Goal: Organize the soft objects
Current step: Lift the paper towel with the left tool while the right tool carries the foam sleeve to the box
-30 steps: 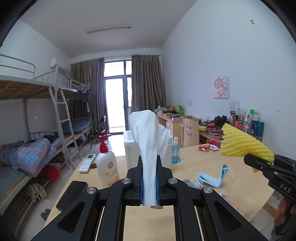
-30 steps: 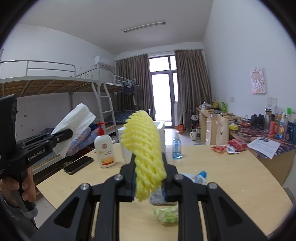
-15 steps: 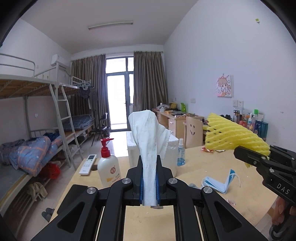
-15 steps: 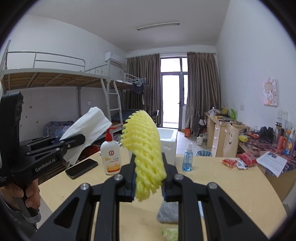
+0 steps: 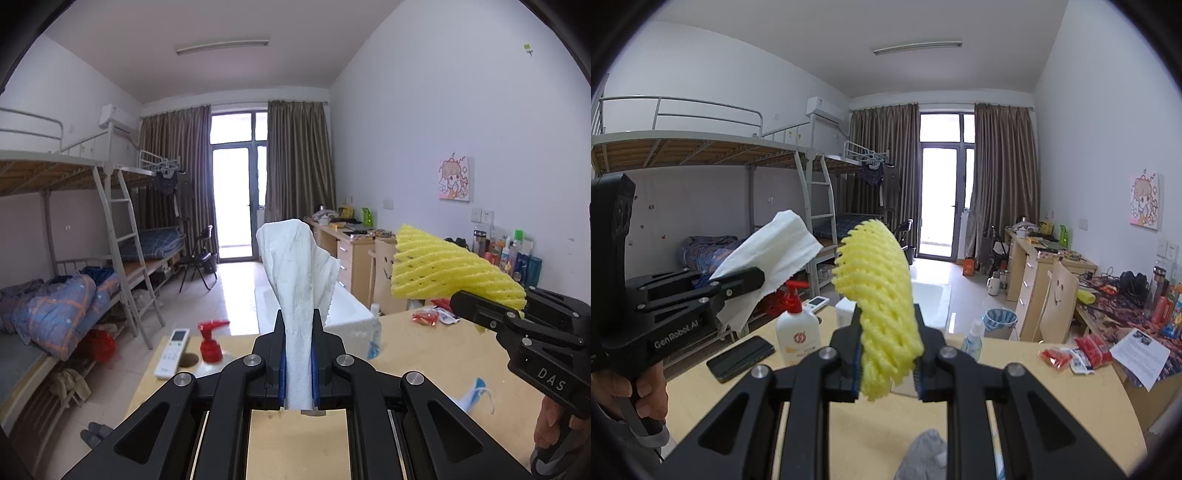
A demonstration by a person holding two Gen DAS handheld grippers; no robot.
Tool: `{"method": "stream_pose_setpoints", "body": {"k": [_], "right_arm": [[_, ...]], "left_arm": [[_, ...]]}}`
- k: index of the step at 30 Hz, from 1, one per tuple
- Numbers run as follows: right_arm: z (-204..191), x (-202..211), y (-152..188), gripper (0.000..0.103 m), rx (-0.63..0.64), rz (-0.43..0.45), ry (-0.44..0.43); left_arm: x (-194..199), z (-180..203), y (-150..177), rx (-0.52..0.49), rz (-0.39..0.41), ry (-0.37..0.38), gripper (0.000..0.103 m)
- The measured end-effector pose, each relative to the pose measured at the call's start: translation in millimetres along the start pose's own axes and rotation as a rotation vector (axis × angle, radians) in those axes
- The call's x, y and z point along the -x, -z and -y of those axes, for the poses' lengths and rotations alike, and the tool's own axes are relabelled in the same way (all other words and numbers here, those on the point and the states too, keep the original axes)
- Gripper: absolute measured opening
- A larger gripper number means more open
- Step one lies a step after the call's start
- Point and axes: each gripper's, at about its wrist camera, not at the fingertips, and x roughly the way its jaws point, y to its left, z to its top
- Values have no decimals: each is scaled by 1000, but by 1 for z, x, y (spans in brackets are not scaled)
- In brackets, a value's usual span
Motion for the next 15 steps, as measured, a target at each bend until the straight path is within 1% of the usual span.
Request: {"method": "stream_pose_setpoints", "body": {"k": [4,8,11,15], "right_arm": [[5,-9,-11,25,-3,10,-4],[10,-26,-21,25,-3,9,-3],[13,-39,-25,25,-5,4,-6],[15,-52,-27,25,-7,-2,-10]], "left_arm": [[-17,-5,-16,5,-10,9,10],[-32,-10,-31,17,-6,1,10],[-42,-9,-36,16,-1,10,10],[-58,-10,-39,6,-4,-1,10]]}}
